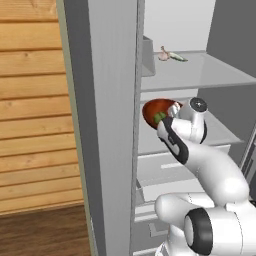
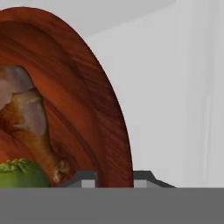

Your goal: Pick the chicken drumstick and lime from their plates and place them in the bowl. Then put the bowl in the fridge.

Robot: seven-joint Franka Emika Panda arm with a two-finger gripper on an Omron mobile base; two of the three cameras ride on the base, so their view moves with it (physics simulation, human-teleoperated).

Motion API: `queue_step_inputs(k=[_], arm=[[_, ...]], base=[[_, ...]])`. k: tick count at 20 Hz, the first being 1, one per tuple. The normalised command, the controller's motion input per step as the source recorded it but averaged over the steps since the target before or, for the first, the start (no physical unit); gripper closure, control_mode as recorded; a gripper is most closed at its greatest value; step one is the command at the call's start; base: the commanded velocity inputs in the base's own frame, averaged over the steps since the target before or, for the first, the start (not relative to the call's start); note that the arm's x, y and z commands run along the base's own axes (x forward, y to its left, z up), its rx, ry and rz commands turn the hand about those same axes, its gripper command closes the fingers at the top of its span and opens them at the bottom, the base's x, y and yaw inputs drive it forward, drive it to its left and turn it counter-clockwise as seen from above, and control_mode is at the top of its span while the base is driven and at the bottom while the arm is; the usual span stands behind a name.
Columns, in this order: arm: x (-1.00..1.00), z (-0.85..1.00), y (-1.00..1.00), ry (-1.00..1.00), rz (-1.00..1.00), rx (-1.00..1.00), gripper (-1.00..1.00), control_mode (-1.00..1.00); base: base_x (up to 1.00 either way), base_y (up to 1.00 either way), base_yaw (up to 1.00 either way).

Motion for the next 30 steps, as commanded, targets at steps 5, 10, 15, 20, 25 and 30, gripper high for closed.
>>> queue_step_inputs(k=[5, 10, 15, 20, 25, 30], arm=[[-0.24, -0.27, 0.0, -0.26, 0.0, 0.0, -1.0, -1.0], [-0.13, 0.28, 0.02, -0.27, 0.0, -0.01, -1.0, -1.0], [-0.47, 0.74, 0.0, -0.14, 0.0, -0.03, -1.0, -1.0], [-0.55, 0.87, 0.0, 0.07, 0.05, -0.12, -1.0, -1.0], [-0.85, 0.22, 0.07, 0.01, 0.37, -0.25, -1.0, -1.0], [-0.74, 0.28, 0.18, 0.14, 0.57, -0.4, -1.0, -1.0]], base=[[0.0, 0.0, 0.0], [0.0, 0.0, 0.0], [0.0, 0.0, 0.0], [0.0, 0.0, 0.0], [0.0, 0.0, 0.0], [0.0, 0.0, 0.0]])
